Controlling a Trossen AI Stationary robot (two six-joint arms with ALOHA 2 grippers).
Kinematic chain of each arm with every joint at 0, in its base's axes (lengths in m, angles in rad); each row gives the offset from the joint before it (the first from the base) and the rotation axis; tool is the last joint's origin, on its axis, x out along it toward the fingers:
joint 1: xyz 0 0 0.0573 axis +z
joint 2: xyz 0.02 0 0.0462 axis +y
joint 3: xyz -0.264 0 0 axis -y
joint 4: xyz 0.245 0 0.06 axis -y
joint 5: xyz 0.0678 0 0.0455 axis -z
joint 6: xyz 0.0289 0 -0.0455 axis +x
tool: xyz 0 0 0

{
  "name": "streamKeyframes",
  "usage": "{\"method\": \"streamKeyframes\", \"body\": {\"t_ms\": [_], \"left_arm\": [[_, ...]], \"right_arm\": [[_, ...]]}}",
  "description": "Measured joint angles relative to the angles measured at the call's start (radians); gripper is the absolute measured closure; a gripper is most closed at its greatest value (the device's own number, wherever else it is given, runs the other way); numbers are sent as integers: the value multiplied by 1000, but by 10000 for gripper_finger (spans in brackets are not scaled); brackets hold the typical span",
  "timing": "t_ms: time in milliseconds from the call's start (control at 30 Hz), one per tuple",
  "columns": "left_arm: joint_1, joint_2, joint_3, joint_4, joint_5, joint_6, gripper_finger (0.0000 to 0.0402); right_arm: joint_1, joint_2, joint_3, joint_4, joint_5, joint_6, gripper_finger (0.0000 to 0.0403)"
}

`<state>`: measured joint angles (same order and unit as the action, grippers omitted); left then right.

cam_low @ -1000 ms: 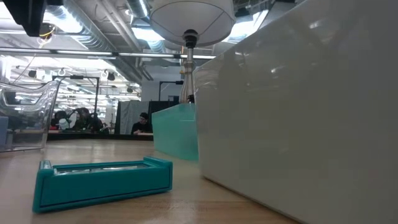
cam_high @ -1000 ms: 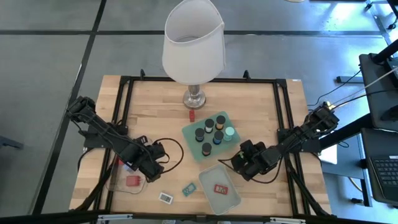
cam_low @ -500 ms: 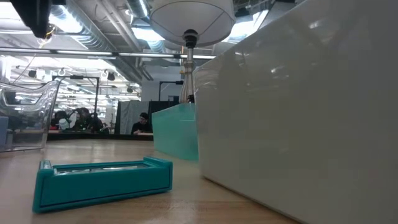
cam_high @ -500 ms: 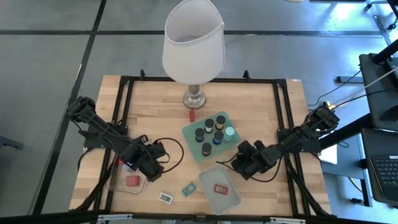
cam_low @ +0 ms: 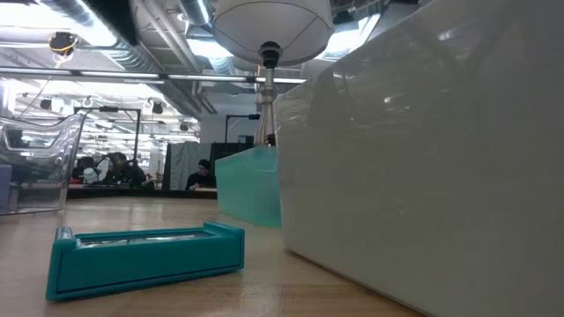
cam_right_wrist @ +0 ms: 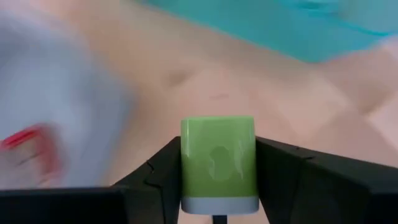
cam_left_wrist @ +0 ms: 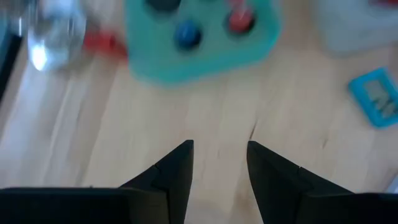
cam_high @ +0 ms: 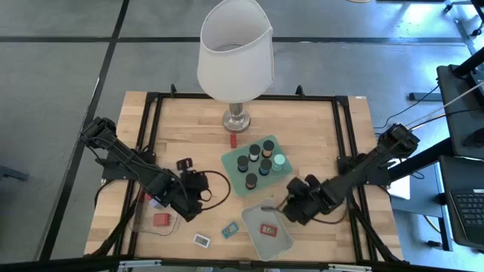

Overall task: Pick & Place Office items
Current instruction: Put the green charger adapter into the transparent bin

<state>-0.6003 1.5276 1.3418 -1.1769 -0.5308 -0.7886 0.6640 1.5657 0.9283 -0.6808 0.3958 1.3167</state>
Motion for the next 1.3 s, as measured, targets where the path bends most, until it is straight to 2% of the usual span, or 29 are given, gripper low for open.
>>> {"method": "streamKeyframes", "body": {"t_ms": [100, 233, 467, 767, 1067, 1200, 1300], "left_arm": [[0, 0, 0, 134, -38, 153, 256], [-8, 0, 0, 339, -53, 392, 252], [-50, 0, 0, 650, -54, 755, 211], [-92, 9, 0, 963, -54, 1131, 152], [-78, 145, 0, 1110, -59, 1564, 141], [-78, 214, 0, 1209, -138, 1785, 141], [-77, 258, 0, 1307, -202, 1886, 142]], "right_arm": [[12, -5, 86, -8, 12, -86, 255], [16, -5, 218, -5, 79, -233, 255], [16, -7, 374, 46, 131, -474, 253], [16, -7, 392, 168, 100, -599, 251], [1, -7, 392, 325, 9, -700, 251], [-9, -7, 392, 338, -37, -701, 250], [-13, -2, 392, 341, -76, -702, 250]]}}
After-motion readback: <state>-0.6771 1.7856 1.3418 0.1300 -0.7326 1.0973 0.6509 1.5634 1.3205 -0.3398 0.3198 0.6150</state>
